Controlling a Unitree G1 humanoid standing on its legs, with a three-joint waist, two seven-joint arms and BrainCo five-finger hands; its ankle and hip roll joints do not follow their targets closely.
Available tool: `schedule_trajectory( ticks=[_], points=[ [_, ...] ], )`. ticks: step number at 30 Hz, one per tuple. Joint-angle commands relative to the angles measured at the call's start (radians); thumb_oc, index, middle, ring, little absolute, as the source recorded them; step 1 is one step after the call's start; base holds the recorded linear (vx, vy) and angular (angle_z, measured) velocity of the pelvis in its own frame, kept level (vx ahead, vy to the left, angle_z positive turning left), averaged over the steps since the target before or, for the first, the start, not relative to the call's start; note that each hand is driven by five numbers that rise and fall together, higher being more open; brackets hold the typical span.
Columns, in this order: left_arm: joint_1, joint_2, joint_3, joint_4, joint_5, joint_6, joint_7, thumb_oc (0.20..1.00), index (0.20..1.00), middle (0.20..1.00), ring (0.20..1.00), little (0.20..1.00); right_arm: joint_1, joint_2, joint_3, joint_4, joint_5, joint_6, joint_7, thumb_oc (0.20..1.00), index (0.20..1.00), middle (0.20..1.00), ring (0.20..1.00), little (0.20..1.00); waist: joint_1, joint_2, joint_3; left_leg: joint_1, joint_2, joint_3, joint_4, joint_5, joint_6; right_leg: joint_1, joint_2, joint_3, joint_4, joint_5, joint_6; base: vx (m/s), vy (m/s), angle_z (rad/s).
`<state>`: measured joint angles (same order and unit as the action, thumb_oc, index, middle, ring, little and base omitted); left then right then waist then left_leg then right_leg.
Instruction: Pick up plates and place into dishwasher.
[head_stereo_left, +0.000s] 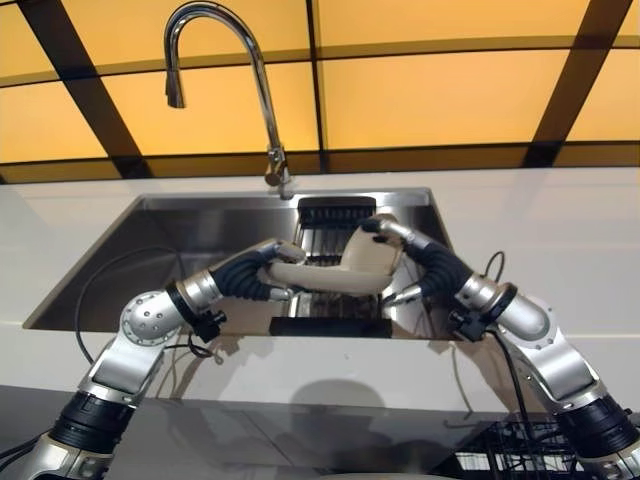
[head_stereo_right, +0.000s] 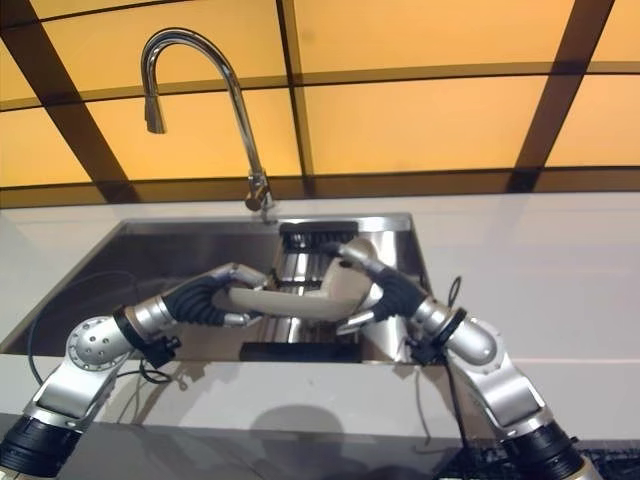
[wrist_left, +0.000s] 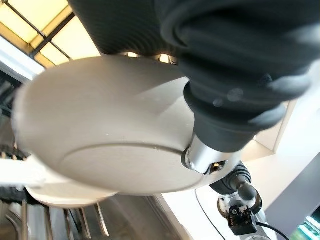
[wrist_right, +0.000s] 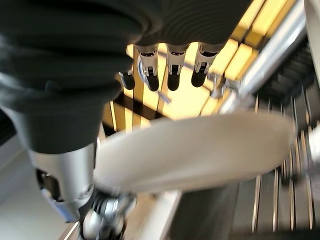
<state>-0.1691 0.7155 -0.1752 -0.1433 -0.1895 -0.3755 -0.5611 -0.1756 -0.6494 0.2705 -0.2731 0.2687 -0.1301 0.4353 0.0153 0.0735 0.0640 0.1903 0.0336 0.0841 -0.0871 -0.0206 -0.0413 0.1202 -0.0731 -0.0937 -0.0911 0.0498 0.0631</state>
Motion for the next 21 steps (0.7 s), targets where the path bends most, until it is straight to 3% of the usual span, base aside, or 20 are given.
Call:
schedule_trajectory(
  ticks=[1, 18, 19, 20, 21],
  points=[
    [-0.079, 0.006, -0.017, -0.002, -0.089, -0.013, 0.018, 0.2, 0.2, 0.2, 0.2, 0.2, -0.076, -0.01, 0.029, -0.055, 0.036, -0.019, 0.026, 1.0, 1.0, 1.0, 1.0, 1.0, 0.011, -0.058, -0.047, -0.047, -0.052, -0.028, 0.016, -0.084, 0.052, -0.026, -0.047, -0.025, 0.027, -0.072, 0.073, 0.04, 0.01, 0.0],
    [-0.017, -0.029, 0.006, -0.02, -0.094, 0.004, 0.023, 0.2, 0.2, 0.2, 0.2, 0.2, -0.019, 0.006, 0.068, -0.037, -0.022, 0.033, 0.047, 1.0, 1.0, 1.0, 1.0, 1.0, 0.032, -0.067, -0.04, -0.055, -0.049, -0.028, 0.027, -0.08, 0.052, -0.015, -0.059, -0.046, 0.038, -0.079, 0.074, 0.04, 0.008, 0.02],
    [-0.016, -0.027, 0.007, -0.016, -0.101, 0.001, 0.024, 0.2, 0.2, 0.2, 0.2, 0.2, -0.017, 0.002, 0.067, -0.036, -0.024, 0.035, 0.049, 0.74, 0.74, 0.74, 0.74, 0.74, 0.032, -0.068, -0.04, -0.054, -0.049, -0.027, 0.027, -0.08, 0.051, -0.015, -0.06, -0.047, 0.038, -0.079, 0.075, 0.02, 0.001, 0.04],
    [-0.015, -0.028, 0.007, -0.015, -0.105, 0.003, 0.025, 0.2, 0.2, 0.2, 0.2, 0.2, -0.016, 0.0, 0.065, -0.034, -0.024, 0.036, 0.046, 0.589, 0.589, 0.589, 0.589, 0.589, 0.032, -0.069, -0.041, -0.053, -0.048, -0.027, 0.027, -0.08, 0.051, -0.013, -0.06, -0.048, 0.038, -0.078, 0.075, 0.03, -0.001, 0.03],
    [-0.016, -0.031, 0.007, -0.014, -0.107, 0.005, 0.028, 0.2, 0.2, 0.2, 0.2, 0.2, -0.016, 0.0, 0.063, -0.028, -0.02, 0.042, 0.04, 0.385, 0.385, 0.385, 0.385, 0.385, 0.033, -0.07, -0.041, -0.051, -0.048, -0.028, 0.025, -0.08, 0.051, -0.012, -0.06, -0.048, 0.037, -0.078, 0.074, 0.0, 0.0, 0.0]
  ],
)
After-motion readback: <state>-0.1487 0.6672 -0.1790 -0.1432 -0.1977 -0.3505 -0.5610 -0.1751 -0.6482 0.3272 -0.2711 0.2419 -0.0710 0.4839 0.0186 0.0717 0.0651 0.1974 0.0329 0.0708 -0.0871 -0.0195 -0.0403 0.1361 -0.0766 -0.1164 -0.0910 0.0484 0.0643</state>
